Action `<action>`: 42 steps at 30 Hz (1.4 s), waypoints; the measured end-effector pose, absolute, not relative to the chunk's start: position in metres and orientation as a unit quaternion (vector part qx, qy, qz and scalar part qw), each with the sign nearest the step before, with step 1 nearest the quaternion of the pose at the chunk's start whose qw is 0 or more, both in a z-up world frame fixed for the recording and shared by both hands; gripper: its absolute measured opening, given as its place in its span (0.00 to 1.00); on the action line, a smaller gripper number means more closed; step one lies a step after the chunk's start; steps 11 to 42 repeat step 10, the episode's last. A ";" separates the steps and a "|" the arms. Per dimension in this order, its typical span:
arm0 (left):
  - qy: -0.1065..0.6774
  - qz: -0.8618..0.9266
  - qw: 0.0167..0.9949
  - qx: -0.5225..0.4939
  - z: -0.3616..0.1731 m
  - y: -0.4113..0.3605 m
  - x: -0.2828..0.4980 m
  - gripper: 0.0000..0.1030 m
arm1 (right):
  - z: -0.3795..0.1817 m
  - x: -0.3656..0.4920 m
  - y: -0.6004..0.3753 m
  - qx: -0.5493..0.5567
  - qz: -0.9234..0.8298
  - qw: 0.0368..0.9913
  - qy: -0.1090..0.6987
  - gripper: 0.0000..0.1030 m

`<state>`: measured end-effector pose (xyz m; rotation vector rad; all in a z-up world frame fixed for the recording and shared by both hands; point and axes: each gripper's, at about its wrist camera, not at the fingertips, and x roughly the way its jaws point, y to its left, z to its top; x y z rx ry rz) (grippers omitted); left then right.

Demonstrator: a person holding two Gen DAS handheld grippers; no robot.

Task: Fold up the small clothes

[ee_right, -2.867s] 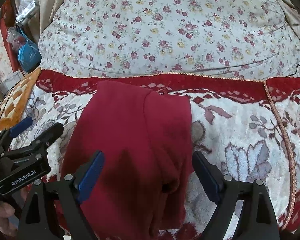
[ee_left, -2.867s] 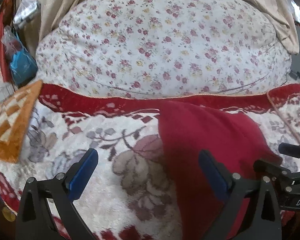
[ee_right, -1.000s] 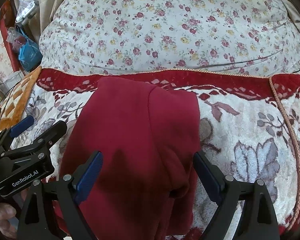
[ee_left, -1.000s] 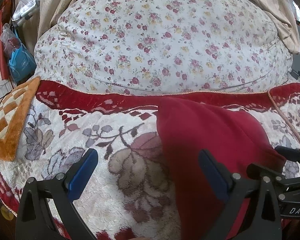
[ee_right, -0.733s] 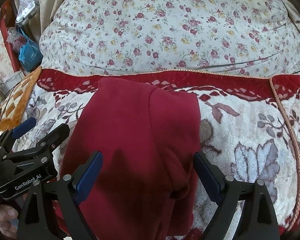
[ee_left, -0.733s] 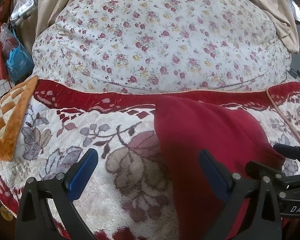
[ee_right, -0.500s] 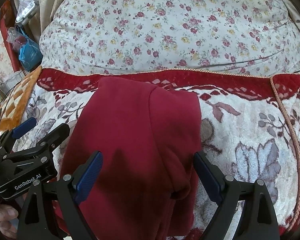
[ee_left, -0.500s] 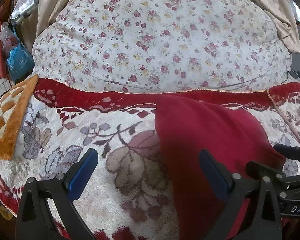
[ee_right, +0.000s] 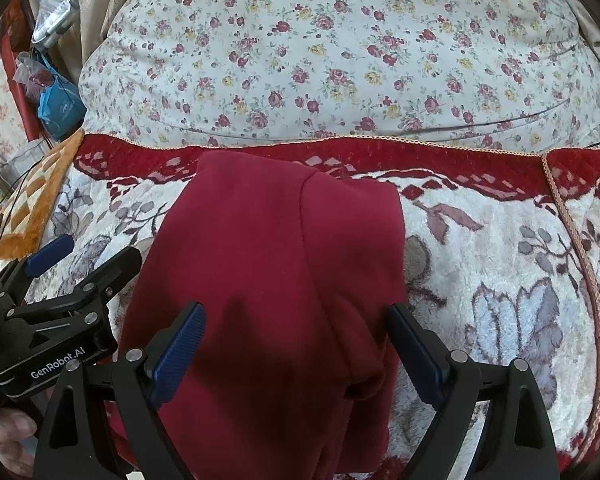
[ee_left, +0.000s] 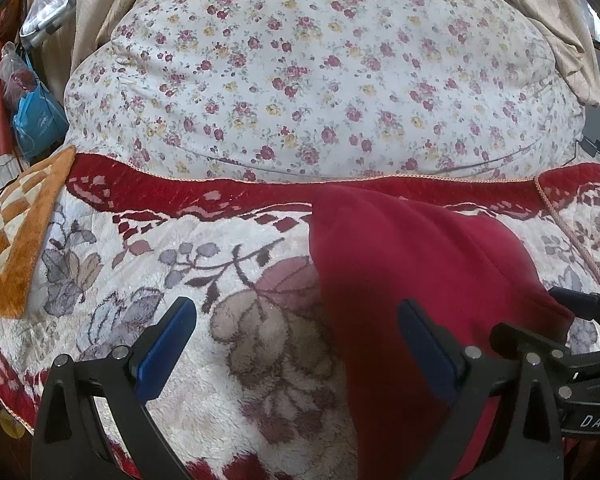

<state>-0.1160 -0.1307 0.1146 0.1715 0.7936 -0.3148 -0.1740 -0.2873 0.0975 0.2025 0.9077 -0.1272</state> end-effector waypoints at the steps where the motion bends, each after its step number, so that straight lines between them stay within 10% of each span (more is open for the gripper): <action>1: 0.384 -0.152 0.907 0.083 0.114 -0.131 -0.116 0.97 | 0.097 -0.174 -0.288 0.098 -0.061 0.892 0.438 0.91; 42: 0.385 -0.158 0.906 0.078 0.111 -0.131 -0.115 0.97 | 0.098 -0.174 -0.291 0.099 -0.058 0.892 0.437 0.91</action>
